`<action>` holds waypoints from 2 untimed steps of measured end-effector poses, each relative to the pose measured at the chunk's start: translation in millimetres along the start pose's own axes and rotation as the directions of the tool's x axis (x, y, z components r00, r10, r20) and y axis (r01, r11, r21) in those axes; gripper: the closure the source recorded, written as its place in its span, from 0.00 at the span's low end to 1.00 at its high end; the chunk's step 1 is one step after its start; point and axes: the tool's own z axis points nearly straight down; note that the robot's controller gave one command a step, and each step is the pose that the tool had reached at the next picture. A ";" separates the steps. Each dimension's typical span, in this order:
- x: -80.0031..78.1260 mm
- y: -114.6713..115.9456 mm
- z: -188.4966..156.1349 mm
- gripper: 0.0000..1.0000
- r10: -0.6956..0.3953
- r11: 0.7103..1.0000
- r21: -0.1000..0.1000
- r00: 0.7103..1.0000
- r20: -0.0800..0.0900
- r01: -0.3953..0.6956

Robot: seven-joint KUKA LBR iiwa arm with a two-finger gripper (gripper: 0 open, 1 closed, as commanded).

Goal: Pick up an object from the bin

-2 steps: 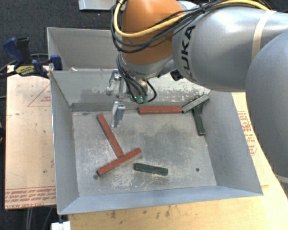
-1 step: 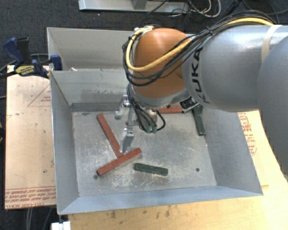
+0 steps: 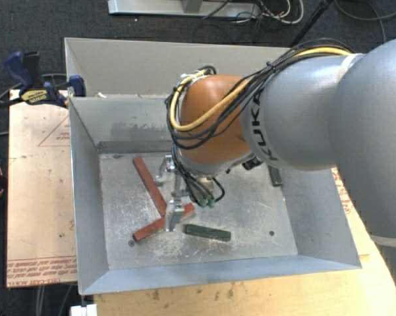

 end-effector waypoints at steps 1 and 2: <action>-12.7 18.1 64.2 1.00 -0.044 0.999 -0.009 0.999 0.020 0.044; -12.7 18.1 64.1 1.00 -0.044 0.999 -0.009 0.999 0.020 0.044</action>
Offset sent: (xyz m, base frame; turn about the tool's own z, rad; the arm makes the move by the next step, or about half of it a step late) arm 0.0000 0.0000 0.0000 0.0000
